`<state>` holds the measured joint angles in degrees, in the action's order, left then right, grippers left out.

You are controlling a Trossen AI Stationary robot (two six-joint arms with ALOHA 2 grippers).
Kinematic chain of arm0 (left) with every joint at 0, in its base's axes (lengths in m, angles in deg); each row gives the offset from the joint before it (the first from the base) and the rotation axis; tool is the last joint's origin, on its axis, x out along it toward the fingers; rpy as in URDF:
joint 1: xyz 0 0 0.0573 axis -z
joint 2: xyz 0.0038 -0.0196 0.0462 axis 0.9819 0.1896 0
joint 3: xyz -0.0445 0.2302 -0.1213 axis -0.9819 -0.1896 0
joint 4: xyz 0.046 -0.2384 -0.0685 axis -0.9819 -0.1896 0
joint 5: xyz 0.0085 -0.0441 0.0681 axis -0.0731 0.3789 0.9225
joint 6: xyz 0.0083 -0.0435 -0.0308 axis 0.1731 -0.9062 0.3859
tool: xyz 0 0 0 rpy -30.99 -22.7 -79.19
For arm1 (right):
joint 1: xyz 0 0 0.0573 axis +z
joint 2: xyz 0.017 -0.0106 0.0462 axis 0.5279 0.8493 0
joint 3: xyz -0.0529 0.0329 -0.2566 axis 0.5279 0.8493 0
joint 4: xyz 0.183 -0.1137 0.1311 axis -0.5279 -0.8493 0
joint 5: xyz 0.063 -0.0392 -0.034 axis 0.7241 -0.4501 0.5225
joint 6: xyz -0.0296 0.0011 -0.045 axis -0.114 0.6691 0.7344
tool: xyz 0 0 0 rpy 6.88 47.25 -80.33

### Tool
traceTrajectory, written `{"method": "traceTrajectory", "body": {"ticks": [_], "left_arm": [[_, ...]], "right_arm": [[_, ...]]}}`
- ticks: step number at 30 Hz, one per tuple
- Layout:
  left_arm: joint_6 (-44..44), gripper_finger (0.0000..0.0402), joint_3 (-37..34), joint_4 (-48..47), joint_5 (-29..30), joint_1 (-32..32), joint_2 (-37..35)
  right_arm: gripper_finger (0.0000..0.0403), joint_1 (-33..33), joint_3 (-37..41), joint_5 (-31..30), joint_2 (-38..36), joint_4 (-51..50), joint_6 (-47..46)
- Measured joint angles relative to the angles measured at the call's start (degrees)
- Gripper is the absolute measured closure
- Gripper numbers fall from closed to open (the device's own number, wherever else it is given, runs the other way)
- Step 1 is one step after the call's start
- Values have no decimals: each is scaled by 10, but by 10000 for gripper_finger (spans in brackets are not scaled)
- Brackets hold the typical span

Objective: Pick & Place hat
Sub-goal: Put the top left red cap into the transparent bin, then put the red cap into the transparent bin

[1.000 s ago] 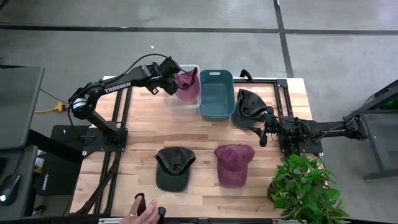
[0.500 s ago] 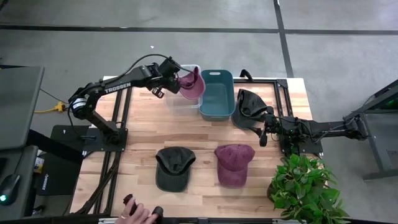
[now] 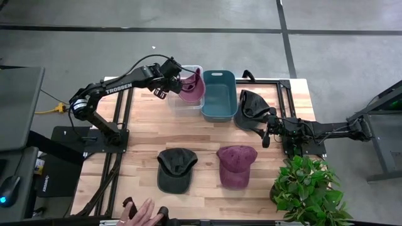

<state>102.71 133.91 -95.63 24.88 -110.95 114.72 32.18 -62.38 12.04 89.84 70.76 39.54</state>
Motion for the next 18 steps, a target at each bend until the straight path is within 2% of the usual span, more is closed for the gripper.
{"method": "traceTrajectory", "body": {"ticks": [18], "left_arm": [[0, 179, 0, -19, 28, 15, -40]], "right_arm": [[194, 0, 0, 0, 0, 0, 0]]}}
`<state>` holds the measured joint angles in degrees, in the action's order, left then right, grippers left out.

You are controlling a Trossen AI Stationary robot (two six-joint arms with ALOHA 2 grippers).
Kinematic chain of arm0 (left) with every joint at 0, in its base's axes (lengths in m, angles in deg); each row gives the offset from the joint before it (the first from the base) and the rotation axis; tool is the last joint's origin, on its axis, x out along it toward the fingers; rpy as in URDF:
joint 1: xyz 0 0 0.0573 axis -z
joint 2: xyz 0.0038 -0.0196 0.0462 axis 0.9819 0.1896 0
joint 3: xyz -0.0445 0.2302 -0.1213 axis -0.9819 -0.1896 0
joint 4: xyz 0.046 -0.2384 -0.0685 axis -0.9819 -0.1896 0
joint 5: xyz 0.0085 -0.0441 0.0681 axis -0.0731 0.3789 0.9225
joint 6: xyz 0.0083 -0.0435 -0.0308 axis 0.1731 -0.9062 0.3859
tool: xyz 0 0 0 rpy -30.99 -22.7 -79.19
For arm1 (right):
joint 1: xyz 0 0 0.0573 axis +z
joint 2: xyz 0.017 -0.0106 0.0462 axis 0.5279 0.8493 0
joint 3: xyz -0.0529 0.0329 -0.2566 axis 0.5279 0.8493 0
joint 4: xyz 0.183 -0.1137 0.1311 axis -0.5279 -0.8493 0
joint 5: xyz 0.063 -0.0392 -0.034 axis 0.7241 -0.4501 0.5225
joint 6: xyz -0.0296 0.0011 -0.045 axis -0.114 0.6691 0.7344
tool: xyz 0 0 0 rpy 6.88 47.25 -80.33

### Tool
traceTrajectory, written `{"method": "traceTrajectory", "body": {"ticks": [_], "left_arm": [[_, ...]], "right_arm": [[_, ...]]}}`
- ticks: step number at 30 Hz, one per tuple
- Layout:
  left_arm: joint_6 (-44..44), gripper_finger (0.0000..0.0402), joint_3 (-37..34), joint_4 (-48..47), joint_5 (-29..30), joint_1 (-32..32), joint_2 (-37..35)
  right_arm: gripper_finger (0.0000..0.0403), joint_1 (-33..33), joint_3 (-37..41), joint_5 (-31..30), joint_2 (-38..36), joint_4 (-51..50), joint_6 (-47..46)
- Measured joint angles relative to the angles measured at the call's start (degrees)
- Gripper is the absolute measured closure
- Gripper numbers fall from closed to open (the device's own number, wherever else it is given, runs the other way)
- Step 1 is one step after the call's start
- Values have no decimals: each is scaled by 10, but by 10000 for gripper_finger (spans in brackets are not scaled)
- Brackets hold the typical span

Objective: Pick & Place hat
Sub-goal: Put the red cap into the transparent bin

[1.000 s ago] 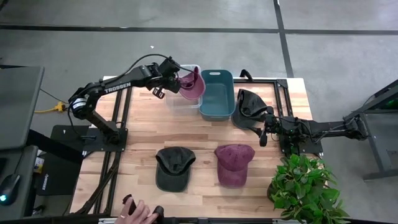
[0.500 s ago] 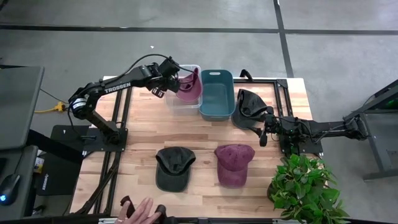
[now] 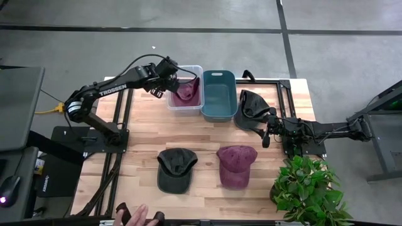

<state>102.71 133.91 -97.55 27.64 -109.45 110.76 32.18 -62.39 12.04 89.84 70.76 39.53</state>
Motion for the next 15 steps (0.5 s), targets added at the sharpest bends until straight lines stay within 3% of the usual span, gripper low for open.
{"method": "traceTrajectory", "body": {"ticks": [7, 15], "left_arm": [[-10, 179, 0, 0, 1, 43, -33], [-176, 179, 0, -25, 1, 117, -81]], "right_arm": [[194, 0, 0, 0, 0, 0, 0], [194, 0, 0, 0, 0, 0, 0]]}}
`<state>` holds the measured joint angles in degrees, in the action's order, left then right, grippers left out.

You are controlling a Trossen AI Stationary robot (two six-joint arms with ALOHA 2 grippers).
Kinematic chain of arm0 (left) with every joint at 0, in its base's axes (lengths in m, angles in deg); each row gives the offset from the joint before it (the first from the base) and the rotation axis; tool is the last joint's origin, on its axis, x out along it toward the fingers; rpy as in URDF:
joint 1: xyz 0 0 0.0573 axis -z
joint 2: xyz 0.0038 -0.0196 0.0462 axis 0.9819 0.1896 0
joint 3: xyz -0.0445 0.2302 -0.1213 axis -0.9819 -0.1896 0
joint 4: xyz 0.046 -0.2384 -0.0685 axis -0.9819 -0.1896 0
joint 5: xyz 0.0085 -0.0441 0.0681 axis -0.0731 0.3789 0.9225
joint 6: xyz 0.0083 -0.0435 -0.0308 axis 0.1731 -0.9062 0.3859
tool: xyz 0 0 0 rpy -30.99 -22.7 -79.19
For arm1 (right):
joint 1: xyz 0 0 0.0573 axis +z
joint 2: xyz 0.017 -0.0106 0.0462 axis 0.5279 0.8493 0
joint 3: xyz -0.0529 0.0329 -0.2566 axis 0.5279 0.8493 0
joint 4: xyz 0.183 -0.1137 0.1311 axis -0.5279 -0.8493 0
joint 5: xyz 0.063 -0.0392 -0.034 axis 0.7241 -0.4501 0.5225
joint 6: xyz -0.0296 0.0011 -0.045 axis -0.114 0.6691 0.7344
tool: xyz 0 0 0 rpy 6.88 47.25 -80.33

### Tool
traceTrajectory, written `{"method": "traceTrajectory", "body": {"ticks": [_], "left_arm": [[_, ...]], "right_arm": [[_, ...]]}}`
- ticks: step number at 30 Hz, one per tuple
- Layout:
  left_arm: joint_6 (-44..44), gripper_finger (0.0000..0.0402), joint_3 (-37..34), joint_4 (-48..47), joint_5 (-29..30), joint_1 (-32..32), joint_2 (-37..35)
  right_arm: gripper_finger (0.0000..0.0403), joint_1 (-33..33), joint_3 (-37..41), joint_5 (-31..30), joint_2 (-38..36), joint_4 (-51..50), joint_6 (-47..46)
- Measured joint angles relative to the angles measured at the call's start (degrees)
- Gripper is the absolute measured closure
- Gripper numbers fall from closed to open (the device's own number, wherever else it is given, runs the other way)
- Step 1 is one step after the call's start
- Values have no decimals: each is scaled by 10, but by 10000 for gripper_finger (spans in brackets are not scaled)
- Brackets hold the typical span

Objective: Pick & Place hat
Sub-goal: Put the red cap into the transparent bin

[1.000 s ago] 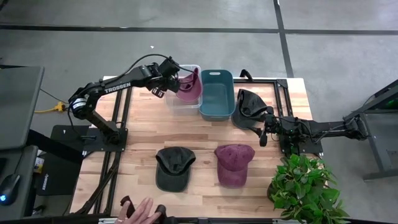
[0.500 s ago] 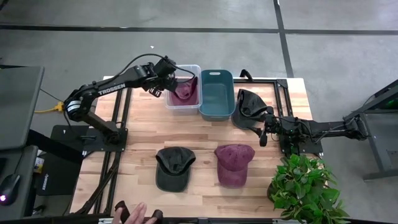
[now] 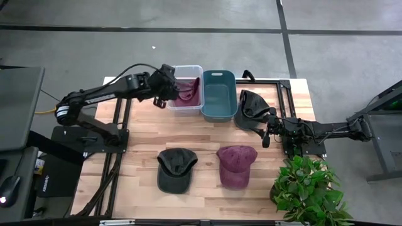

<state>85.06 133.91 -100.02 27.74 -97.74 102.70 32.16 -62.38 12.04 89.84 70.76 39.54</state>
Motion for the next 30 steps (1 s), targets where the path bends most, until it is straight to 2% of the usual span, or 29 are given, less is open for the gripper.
{"method": "traceTrajectory", "body": {"ticks": [7, 13, 17, 20, 25, 30], "left_arm": [[-207, 179, 0, -71, 8, 80, -59], [-380, 179, 0, -177, 27, 144, -106], [-488, 179, 0, -230, -5, 164, -141], [-523, 179, 0, -242, -63, 177, -174], [-532, 179, 0, -240, -159, 184, -214], [-530, 179, -50, -192, -199, 184, -245]], "right_arm": [[194, 0, 0, 0, 0, 0, 0], [194, 0, 0, 0, 0, 0, 0], [194, 0, 0, 0, 0, 0, 0], [194, 0, 0, 0, 0, 0, 0], [194, 0, 0, 0, 0, 0, 0], [194, 0, 0, 0, 0, 0, 0]]}}
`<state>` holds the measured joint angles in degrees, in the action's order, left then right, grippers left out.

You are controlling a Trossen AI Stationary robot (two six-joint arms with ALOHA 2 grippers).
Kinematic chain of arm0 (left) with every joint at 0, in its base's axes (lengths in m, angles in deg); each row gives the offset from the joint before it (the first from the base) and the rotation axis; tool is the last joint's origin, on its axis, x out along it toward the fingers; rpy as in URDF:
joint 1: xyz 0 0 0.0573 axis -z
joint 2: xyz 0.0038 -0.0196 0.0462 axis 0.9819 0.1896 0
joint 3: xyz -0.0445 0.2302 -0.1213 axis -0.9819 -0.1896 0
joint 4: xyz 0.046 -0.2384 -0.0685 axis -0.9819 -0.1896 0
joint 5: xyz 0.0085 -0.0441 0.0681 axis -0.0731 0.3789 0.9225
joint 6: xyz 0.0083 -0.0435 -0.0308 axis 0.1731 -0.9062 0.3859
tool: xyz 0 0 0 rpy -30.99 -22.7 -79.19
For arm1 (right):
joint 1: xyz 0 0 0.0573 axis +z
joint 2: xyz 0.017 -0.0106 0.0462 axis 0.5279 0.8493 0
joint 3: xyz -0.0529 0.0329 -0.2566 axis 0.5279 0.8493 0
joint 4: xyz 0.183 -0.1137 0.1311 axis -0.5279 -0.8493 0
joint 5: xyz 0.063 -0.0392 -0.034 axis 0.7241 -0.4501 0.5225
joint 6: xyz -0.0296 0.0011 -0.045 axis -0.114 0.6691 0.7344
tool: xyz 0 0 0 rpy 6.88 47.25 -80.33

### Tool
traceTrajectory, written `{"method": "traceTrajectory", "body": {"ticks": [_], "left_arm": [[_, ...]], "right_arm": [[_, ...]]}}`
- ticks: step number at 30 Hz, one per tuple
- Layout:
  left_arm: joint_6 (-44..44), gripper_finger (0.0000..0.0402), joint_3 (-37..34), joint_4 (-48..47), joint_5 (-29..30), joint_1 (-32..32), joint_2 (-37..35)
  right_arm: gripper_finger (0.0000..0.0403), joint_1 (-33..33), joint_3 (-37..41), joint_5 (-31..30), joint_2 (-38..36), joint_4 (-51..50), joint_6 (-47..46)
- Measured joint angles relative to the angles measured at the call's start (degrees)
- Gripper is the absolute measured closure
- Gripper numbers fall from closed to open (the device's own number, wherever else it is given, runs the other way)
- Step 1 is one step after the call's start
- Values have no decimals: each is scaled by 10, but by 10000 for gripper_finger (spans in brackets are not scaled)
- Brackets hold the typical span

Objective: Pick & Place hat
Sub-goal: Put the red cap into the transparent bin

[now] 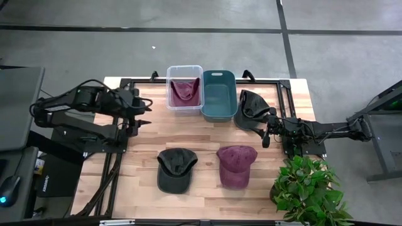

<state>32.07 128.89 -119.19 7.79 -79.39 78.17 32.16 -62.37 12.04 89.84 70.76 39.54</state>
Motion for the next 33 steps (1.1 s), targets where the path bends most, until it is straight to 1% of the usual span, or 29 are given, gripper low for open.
{"method": "traceTrajectory", "body": {"ticks": [5, 13, 18, 24, 25, 28, 30, 33], "left_arm": [[0, 179, -29, 11, -4, 0, -14], [-20, 179, -30, 12, -9, 0, -7], [-56, 179, -30, 17, -9, 0, 3], [-61, 179, -30, 17, -7, 0, 10], [-61, 179, -30, 18, -7, 0, 12], [-61, 179, -30, 23, -7, 0, 21], [-61, 179, -29, 30, -7, 0, 25], [-61, 179, -29, 30, -7, 0, 31]], "right_arm": [[194, 0, 0, 0, 0, 0, 0], [194, 0, 0, 0, 0, 0, 0], [194, 0, 0, 0, 0, 0, 0], [194, 0, 0, -1, 0, 0, 0], [194, 0, 0, -14, 0, 0, 0], [194, 0, -1, -87, 0, 0, 0], [194, 0, -1, -124, 0, 1, 0], [194, 0, -1, -152, 0, 1, 0]]}}
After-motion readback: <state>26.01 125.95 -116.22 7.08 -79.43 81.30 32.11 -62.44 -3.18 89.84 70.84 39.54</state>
